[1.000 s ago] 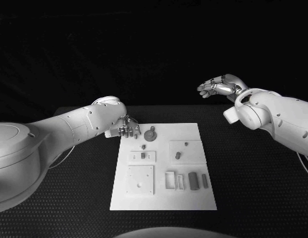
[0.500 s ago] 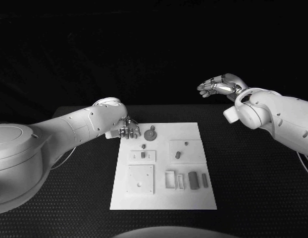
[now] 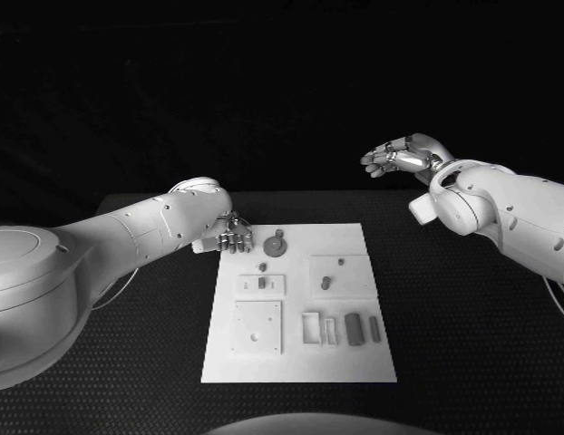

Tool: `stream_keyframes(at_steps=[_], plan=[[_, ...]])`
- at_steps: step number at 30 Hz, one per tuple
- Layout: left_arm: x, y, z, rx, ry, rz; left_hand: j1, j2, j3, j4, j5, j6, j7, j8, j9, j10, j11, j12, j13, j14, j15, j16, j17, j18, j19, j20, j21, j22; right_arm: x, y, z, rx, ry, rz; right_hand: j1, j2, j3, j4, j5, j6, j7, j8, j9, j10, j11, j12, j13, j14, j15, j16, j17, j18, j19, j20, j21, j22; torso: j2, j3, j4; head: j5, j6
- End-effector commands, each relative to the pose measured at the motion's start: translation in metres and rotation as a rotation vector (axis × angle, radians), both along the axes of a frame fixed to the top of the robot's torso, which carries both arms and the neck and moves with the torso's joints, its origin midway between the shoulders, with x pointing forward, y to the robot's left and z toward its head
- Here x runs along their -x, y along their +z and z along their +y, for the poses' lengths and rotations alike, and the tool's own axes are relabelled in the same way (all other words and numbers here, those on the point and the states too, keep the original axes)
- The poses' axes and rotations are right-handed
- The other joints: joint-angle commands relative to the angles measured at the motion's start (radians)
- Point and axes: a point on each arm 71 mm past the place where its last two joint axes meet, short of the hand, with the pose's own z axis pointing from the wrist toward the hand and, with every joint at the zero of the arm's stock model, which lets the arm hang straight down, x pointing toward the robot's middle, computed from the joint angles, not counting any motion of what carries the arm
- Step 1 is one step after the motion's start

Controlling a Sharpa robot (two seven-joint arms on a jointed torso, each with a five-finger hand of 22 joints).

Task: Assemble the parts on the task board

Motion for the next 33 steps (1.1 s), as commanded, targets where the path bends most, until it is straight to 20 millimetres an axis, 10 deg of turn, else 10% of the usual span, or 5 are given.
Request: stream_keyframes(at_steps=[1,12,33], plan=[[-0.001,0.0,-0.001,0.037,0.009,-0.008,0.005,0.022,-0.002,-0.004,0.002,0.004,0.0,0.007,-0.002,0.005,0.001,-0.006,0.001,0.003,0.003,-0.006,0.001,-0.015,0.001,-0.099,-0.006,0.001,0.0,0.0,0.001,-0.003,0.013,-0.004,-0.005,0.003,0.0,0.001,0.006,0.003,0.002,0.002,-0.001,0.007,0.003,-0.005,-0.001,-0.002,0.004,0.005,-0.002,-0.013,-0.003,0.0,-0.005,0.001,0.0,0.0002,-0.0007,0.002,0.002],[-0.003,0.002,0.002,0.104,0.035,-0.052,0.045,0.054,0.009,-0.033,0.007,0.031,-0.008,0.025,-0.001,0.012,-0.007,-0.003,0.003,0.008,0.0,-0.003,0.004,-0.015,0.005,-0.102,-0.003,0.004,0.0,0.0,0.001,-0.002,0.015,-0.001,-0.005,0.002,0.0,0.001,0.006,0.003,0.002,0.002,-0.002,0.007,0.003,-0.006,-0.002,-0.002,0.004,0.005,-0.002,-0.013,-0.003,0.0,-0.005,0.001,0.0,0.0,0.0003,-0.001,-0.001],[0.011,0.007,0.026,0.217,0.124,-0.057,0.084,0.061,0.002,-0.057,0.179,0.155,-0.055,0.112,0.034,0.122,-0.046,0.012,0.004,0.093,-0.022,0.028,0.018,-0.011,0.063,-0.128,0.018,0.01,0.001,0.0,-0.007,0.002,0.001,-0.002,-0.006,0.002,-0.001,0.002,0.006,0.003,0.002,0.003,-0.003,0.007,0.003,-0.006,-0.002,-0.003,0.005,0.005,-0.003,-0.013,-0.004,0.0,-0.005,0.002,-0.001,0.0007,0.0013,-0.004,-0.005]])
